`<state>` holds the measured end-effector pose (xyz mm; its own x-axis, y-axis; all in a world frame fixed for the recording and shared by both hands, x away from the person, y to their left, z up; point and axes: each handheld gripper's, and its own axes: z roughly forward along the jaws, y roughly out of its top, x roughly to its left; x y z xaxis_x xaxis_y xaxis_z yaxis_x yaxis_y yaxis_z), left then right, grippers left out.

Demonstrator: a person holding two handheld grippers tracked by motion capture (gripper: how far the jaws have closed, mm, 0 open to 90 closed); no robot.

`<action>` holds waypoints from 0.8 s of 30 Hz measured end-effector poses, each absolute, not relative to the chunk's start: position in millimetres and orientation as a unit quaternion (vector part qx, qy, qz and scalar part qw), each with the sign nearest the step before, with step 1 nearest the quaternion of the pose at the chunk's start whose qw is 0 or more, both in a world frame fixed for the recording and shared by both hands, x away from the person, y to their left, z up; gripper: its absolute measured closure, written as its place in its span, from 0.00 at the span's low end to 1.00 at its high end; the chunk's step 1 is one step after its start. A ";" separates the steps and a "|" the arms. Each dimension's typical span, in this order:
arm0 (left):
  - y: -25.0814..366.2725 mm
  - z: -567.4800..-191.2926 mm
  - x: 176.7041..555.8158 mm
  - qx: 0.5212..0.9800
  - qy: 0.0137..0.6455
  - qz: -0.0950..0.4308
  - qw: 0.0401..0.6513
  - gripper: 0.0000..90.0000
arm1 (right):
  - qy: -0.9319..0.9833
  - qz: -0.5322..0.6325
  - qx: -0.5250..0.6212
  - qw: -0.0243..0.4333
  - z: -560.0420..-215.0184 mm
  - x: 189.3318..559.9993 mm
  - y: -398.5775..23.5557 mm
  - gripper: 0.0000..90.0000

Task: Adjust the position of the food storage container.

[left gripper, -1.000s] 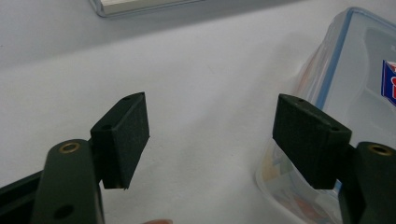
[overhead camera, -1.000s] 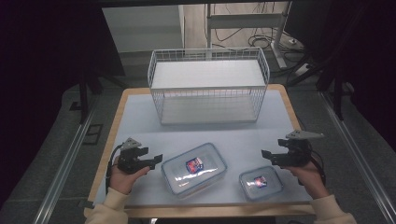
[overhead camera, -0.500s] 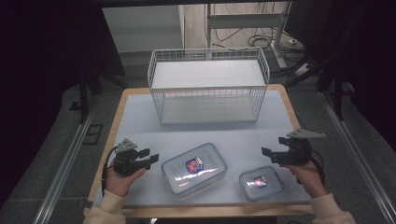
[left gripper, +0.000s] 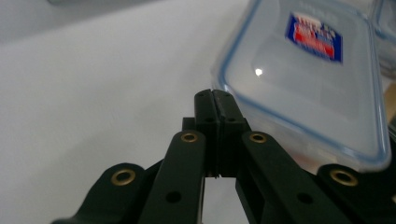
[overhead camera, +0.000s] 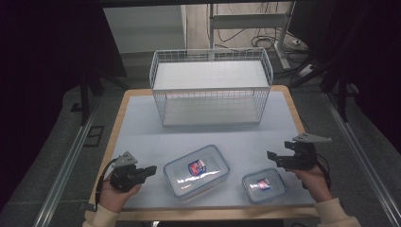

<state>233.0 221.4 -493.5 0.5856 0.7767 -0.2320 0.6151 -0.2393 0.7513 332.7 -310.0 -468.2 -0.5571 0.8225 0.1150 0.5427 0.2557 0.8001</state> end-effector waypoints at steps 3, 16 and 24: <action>223.1 -502.1 219.2 0.785 0.449 0.088 0.418 1.00 | 0.771 0.423 0.446 0.165 -468.7 332.6 -312.5 0.12; 185.5 -521.8 197.5 0.834 0.397 0.029 0.381 1.00 | 0.769 0.417 0.456 0.163 -470.6 334.5 -313.4 0.13; 165.0 -518.8 206.4 0.843 0.384 0.013 0.377 1.00 | 0.767 0.416 0.461 0.161 -470.9 334.5 -316.6 0.13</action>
